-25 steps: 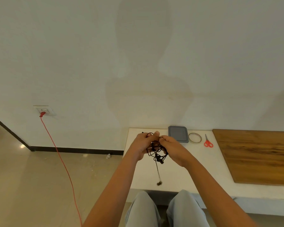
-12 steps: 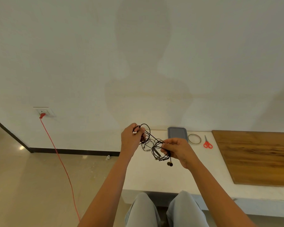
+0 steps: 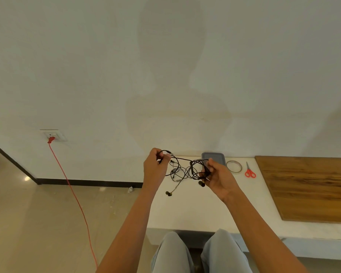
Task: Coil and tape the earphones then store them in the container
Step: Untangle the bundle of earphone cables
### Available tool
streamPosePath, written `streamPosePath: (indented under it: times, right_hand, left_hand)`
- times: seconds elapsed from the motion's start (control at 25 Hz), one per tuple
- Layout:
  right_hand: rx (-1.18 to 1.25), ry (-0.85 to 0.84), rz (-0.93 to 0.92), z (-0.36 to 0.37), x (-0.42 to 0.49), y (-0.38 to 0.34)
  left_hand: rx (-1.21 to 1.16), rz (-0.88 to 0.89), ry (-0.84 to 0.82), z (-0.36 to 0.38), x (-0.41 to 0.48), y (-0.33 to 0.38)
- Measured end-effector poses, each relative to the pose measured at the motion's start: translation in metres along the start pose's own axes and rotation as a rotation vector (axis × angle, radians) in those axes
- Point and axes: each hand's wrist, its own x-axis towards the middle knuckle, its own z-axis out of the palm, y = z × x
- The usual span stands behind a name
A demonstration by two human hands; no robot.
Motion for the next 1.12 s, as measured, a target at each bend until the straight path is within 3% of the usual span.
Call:
streamPosePath:
  times: [0.2, 0.4, 0.6, 0.76, 0.84, 0.92, 1.04, 1.12]
  right_hand:
    - [-0.085, 0.023, -0.171, 0.000, -0.001, -0.004]
    - [-0.545, 0.082, -0.405, 0.007, -0.004, -0.002]
    - [-0.738, 0.117, -0.568, 0.017, -0.010, -0.001]
    - [-0.844, 0.349, -0.541, 0.013, -0.007, -0.002]
    - [-0.729, 0.448, -0.390, 0.006, -0.001, -0.005]
    - [-0.430, 0.483, -0.241, -0.005, 0.008, -0.008]
    - [0.189, 0.465, -0.100, -0.029, 0.019, -0.016]
    - [0.391, 0.431, -0.044, -0.048, 0.021, -0.020]
  left_hand:
    - [0.112, 0.009, -0.157, -0.012, 0.001, 0.002]
    - [0.130, -0.040, -0.345, -0.005, -0.006, 0.011]
    - [0.243, 0.003, -0.481, 0.000, -0.008, 0.015]
    - [0.397, 0.121, -0.564, 0.000, -0.012, 0.018]
    - [0.343, 0.151, -0.574, -0.004, -0.013, 0.018]
    - [0.275, 0.175, -0.547, -0.010, -0.011, 0.015]
    - [0.150, 0.165, -0.288, -0.026, -0.002, 0.007]
    - [0.152, 0.117, -0.133, -0.036, 0.006, 0.005]
